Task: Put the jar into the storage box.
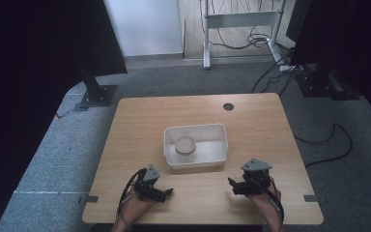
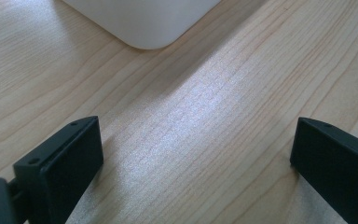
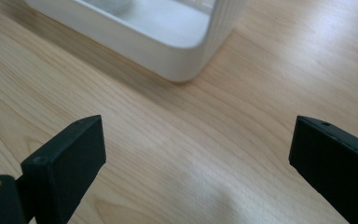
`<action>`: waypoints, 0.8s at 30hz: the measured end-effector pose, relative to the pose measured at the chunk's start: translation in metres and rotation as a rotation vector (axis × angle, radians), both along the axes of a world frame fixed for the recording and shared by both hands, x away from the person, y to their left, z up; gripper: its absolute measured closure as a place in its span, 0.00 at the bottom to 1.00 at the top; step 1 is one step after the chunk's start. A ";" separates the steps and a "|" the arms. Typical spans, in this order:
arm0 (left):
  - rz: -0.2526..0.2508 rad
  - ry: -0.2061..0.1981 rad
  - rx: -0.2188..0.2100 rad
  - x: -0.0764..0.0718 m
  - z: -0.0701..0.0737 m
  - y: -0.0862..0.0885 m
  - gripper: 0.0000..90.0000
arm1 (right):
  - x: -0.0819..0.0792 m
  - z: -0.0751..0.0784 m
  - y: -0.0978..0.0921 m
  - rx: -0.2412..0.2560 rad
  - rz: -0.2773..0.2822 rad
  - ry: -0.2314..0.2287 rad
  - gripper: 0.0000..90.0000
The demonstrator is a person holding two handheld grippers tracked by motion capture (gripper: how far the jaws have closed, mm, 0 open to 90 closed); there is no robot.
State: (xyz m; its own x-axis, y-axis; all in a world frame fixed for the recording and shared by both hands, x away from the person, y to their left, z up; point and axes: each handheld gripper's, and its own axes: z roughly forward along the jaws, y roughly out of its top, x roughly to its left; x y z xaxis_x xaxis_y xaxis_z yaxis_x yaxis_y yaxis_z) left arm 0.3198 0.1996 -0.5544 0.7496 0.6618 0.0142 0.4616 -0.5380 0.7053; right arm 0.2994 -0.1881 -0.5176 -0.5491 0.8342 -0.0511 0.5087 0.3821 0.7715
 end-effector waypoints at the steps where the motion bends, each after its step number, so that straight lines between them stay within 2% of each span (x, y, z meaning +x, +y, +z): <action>1: 0.000 0.000 0.000 0.000 0.000 0.000 0.03 | -0.001 -0.002 -0.002 0.000 -0.005 0.003 0.04; 13: -0.001 0.000 0.001 0.000 0.000 0.000 0.03 | -0.013 -0.021 -0.025 0.004 -0.067 0.044 0.04; 24: -0.001 0.000 0.001 0.000 0.000 0.000 0.03 | -0.020 -0.035 -0.037 -0.007 -0.099 0.078 0.04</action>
State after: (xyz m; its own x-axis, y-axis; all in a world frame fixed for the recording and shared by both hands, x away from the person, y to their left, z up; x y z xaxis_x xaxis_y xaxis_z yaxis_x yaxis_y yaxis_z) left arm 0.3198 0.1996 -0.5543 0.7499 0.6613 0.0145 0.4615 -0.5388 0.7047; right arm 0.2795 -0.2254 -0.5522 -0.4664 0.8844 -0.0174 0.6025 0.3320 0.7258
